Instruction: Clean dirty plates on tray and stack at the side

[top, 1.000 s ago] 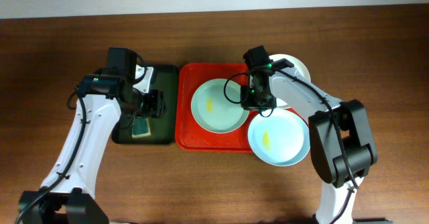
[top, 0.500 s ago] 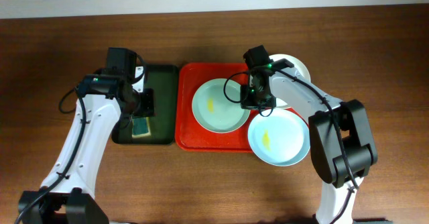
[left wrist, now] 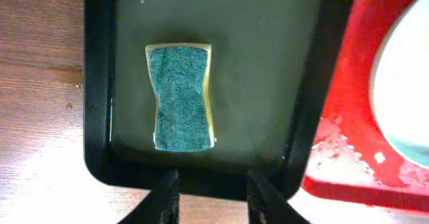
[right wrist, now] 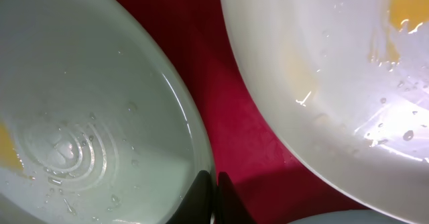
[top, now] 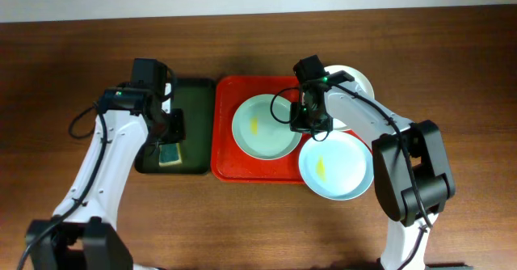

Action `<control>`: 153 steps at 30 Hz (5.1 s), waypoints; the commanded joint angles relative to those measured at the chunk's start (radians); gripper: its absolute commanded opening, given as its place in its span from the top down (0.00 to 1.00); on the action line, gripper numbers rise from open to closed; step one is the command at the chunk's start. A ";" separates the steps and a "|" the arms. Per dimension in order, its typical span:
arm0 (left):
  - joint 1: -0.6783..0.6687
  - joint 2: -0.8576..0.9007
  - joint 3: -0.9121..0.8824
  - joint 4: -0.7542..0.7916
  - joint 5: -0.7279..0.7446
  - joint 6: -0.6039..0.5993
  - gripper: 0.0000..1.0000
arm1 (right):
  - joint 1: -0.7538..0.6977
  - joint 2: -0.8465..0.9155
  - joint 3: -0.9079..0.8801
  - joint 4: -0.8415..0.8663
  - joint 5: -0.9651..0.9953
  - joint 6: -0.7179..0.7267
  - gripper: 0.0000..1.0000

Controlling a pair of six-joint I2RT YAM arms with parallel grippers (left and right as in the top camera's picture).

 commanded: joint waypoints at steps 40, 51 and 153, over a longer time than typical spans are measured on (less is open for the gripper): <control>0.096 0.383 -0.006 0.123 0.013 0.007 0.83 | 0.005 0.018 -0.007 0.000 0.017 -0.003 0.89; 0.096 0.383 -0.005 0.127 0.021 0.007 0.78 | 0.005 0.018 -0.007 0.004 0.017 -0.003 0.89; -0.013 0.080 -0.002 0.418 -0.013 0.075 1.00 | 0.005 0.018 -0.007 0.037 -0.088 0.109 0.78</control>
